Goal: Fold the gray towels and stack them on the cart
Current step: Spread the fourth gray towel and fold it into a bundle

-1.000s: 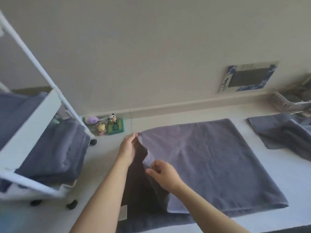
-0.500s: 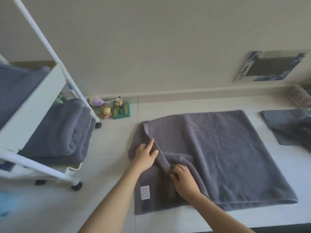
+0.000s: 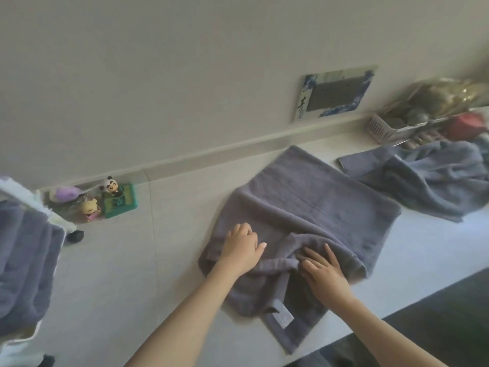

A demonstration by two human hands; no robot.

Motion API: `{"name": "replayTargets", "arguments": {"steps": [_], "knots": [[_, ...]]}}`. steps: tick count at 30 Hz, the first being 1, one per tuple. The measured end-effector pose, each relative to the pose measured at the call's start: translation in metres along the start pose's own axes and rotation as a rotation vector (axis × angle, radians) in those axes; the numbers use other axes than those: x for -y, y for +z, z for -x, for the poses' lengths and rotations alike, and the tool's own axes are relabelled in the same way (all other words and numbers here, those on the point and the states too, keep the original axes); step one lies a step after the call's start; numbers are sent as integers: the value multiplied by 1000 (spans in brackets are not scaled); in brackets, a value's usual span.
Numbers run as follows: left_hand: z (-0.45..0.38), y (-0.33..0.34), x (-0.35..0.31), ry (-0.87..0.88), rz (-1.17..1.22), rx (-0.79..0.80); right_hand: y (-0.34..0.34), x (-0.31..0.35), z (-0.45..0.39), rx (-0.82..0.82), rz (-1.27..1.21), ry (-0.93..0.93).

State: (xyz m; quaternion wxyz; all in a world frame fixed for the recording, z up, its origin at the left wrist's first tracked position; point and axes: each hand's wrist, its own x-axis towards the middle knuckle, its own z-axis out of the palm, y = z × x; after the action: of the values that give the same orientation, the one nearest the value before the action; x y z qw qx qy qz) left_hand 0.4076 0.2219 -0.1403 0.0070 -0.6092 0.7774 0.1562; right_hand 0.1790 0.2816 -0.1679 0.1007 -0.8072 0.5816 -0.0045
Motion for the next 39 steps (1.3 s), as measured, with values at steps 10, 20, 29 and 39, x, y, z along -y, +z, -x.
{"name": "replayTargets", "arguments": {"steps": [10,20,29,39], "knots": [[-53,42,-24,0,-123,209,17,-52,29,-79,-219,77],[-32,40,9,-456,16,85,-12,-61,-93,35,-426,-15],[5,36,21,-465,331,-80,-27,-42,-111,134,-418,63],[50,34,18,-140,505,-49,-39,-47,-28,-43,-472,396]]}}
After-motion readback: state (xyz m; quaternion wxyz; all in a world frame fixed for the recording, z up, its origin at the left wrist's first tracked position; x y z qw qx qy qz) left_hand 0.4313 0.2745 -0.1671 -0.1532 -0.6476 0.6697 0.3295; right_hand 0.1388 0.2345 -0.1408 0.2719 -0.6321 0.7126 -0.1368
